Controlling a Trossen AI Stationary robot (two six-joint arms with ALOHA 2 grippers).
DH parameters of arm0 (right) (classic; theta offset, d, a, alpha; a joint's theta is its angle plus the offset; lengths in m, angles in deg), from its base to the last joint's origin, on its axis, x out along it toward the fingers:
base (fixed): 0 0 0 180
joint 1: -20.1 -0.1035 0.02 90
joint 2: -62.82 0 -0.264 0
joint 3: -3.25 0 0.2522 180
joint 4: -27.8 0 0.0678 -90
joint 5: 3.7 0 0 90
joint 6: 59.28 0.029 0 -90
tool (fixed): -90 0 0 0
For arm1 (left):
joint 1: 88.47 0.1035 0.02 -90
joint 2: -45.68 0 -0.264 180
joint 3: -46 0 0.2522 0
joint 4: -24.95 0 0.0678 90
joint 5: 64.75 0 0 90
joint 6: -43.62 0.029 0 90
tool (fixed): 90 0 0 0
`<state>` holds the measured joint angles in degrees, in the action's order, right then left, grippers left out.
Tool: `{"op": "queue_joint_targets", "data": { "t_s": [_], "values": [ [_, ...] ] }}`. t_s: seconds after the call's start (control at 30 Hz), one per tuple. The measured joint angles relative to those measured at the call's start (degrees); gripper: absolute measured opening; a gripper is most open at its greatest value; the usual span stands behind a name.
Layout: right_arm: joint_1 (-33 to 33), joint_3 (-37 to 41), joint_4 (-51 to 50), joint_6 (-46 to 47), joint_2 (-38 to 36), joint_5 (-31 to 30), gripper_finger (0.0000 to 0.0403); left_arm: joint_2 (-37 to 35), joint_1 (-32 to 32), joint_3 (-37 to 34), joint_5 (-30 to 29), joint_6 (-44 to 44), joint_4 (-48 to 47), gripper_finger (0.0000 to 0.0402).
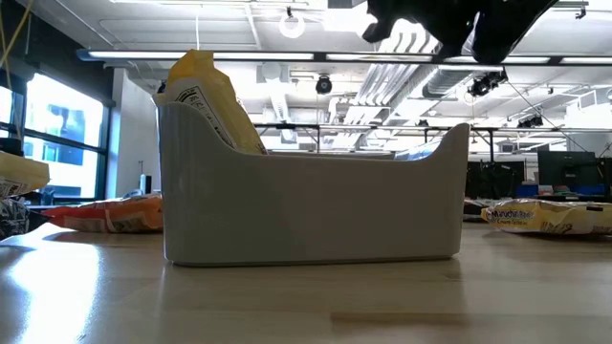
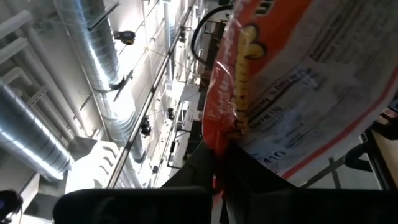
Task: Sort Maruchan noodles
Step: Put the orange noodle pack into the transparent bin
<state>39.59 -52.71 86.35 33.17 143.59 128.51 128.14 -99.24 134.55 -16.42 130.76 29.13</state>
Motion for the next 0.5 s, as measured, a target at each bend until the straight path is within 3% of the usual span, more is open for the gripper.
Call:
{"op": "queue_joint_targets", "data": {
  "t_s": [0.5],
  "values": [
    [0.0,-0.2,-2.9,-1.3,-0.1,2.1,0.0236,0.1,-0.2,-0.1,-0.9,-1.1,0.1,0.0001]
  ]
}}
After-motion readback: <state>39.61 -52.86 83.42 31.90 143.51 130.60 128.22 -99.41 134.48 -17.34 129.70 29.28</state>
